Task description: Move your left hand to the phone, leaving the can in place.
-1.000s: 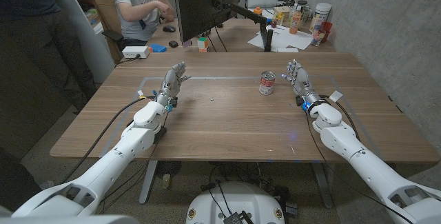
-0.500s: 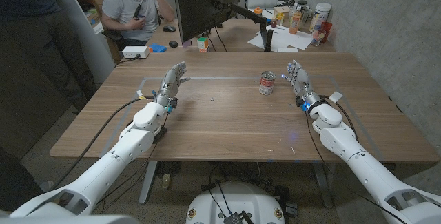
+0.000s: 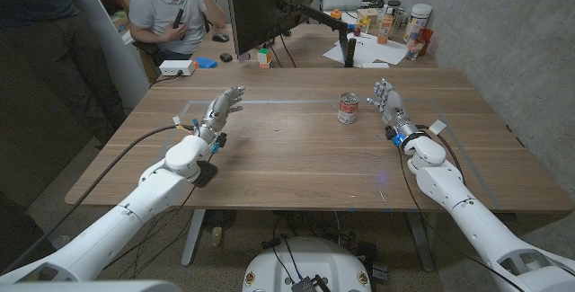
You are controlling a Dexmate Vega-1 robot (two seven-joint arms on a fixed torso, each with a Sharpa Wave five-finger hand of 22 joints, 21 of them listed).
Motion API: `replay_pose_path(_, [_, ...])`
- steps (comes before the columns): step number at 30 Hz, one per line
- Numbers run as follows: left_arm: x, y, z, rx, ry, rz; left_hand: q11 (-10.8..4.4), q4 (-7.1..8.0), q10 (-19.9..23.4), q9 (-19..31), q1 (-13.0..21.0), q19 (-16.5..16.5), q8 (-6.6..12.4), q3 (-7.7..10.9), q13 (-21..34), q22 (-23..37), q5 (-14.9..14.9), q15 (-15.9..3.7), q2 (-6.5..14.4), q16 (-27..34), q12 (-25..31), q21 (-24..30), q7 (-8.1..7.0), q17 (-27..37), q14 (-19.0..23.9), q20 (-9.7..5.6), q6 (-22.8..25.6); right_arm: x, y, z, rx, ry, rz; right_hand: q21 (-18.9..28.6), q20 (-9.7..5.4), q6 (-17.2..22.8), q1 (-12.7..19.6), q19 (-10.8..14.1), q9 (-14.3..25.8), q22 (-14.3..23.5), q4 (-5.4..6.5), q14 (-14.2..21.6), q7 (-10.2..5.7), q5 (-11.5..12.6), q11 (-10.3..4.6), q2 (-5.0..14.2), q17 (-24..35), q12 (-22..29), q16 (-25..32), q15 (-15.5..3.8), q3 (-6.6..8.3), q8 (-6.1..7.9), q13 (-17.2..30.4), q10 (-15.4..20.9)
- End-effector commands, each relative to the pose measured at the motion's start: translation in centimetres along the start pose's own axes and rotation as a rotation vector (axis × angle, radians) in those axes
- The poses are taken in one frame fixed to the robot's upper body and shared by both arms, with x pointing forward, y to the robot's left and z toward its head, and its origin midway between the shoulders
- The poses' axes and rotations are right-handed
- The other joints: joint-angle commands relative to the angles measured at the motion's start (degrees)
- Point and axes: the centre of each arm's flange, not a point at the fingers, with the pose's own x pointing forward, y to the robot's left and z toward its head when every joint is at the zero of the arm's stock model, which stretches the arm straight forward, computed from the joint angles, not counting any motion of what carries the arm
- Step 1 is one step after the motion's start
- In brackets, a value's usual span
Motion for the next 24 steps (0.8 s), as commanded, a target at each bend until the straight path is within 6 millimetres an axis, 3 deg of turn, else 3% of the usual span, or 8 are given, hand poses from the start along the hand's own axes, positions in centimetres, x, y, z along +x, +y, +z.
replay_pose_path(1, [-3.3, 1.1, 0.7, 0.241, 0.070, -0.011, 0.01, -0.81, 1.6, 0.1, 0.6, -5.4, 0.44, 0.11, 0.1, 0.2, -0.1, 0.20, 2.7, 0.3, 0.6, -0.5, -0.04, -0.3, 1.4, 0.49, 1.7, 0.0, -0.1, -0.2, 0.004, 0.005, -0.002, -0.2, -0.38, -0.3, 0.0, -6.5, 0.1, 0.2, -0.01, -2.8, -0.14, 0.2, -0.11, 7.48, 0.3, 0.2, 0.2, 0.11, 0.42, 0.29, 0.1, -0.5])
replay_pose_path(5, [-4.5, 1.4, 1.3, 0.375, 0.072, 0.000, -0.10, -1.13, 3.2, 0.1, 0.7, -5.5, 0.43, 0.15, 0.2, 0.2, -0.2, 0.58, 2.2, 0.5, 1.1, -0.8, 0.00, -0.5, 2.7, 0.50, 2.3, 0.2, 0.1, -0.1, 0.002, 0.004, 0.003, -0.3, -0.32, -0.3, 0.0, -6.5, 0.1, 0.2, -0.01, -2.8, -0.09, 0.2, -0.02, 7.48, 0.3, 0.2, 0.2, 0.14, 0.41, 0.29, 0.1, -0.6])
replay_pose_path(11, [-6.5, 1.7, 3.6, 0.665, 0.050, 0.049, -0.60, -4.57, 6.7, 0.2, 3.0, -5.9, 1.05, 1.17, 0.4, 0.2, -0.6, 1.13, 0.7, 0.5, 1.9, -2.0, -1.34, -1.4, 5.9, 0.49, 5.9, 0.4, 0.2, -0.3, 0.004, 0.008, 0.005, -0.3, -0.36, -0.3, 0.0, -6.5, 0.1, 0.2, -0.01, -2.8, -0.09, 0.2, -0.04, 7.47, 0.3, 0.2, 0.2, 0.15, 0.40, 0.30, 0.1, -0.6])
replay_pose_path(21, [-8.3, 2.1, 4.2, 0.914, 0.107, 0.022, -0.70, -5.86, 8.1, 0.4, 3.7, -5.9, 1.82, 2.05, 0.6, 0.3, -0.8, 0.84, 0.6, 0.5, 2.2, -2.7, -1.29, -1.2, 7.0, 0.49, 8.8, 0.6, 0.4, -0.4, 0.000, 0.007, 0.007, -0.4, -0.33, -0.4, 0.0, -6.4, 0.1, 0.2, 0.00, -2.8, -0.08, 0.2, 0.00, 7.46, 0.3, 0.2, 0.2, 0.16, 0.38, 0.27, 0.1, -0.5])
replay_pose_path(24, [-8.8, 1.9, 4.4, 1.003, 0.121, 0.031, -0.69, -6.35, 8.1, 0.4, 4.0, -6.1, 1.81, 2.35, 0.7, 0.3, -0.9, 0.65, 0.5, 0.3, 2.1, -2.9, -1.88, -1.2, 6.9, 0.49, 9.0, 0.7, 0.6, -0.5, 0.000, 0.008, 0.008, -0.5, -0.31, -0.4, 0.0, -6.4, 0.1, 0.2, 0.00, -2.8, -0.07, 0.2, -0.10, 7.45, 0.3, 0.2, 0.2, 0.16, 0.37, 0.26, 0.1, -0.6])
